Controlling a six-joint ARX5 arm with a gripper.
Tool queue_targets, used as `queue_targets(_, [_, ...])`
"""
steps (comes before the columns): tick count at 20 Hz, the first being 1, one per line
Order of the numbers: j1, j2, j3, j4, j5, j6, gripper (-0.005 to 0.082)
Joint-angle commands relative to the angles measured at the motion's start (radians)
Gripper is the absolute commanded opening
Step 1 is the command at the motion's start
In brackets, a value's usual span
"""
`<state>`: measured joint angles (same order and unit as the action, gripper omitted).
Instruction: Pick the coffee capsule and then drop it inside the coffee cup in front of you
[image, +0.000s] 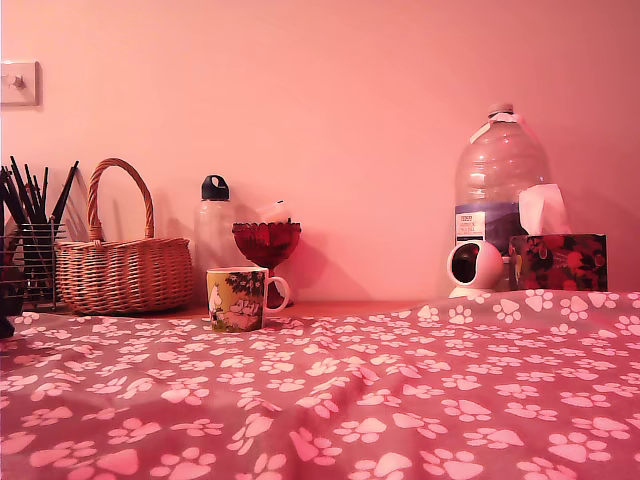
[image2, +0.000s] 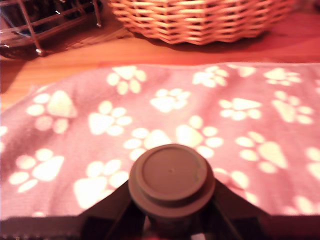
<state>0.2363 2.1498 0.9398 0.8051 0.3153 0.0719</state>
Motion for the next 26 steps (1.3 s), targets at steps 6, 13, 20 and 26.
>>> queue_targets(6, [-0.039,-0.104,-0.04,-0.076,0.018,0.008,0.0233])
queue_targets(13, [-0.063,-0.262,-0.177,-0.072,0.021,0.007,0.0233])
queue_targets(20, [-0.143,-0.433,-0.285,-0.074,0.026,-0.018,0.0233])
queue_targets(26, [-0.289,-0.479,-0.299,-0.078,0.017,-0.06,0.0233])
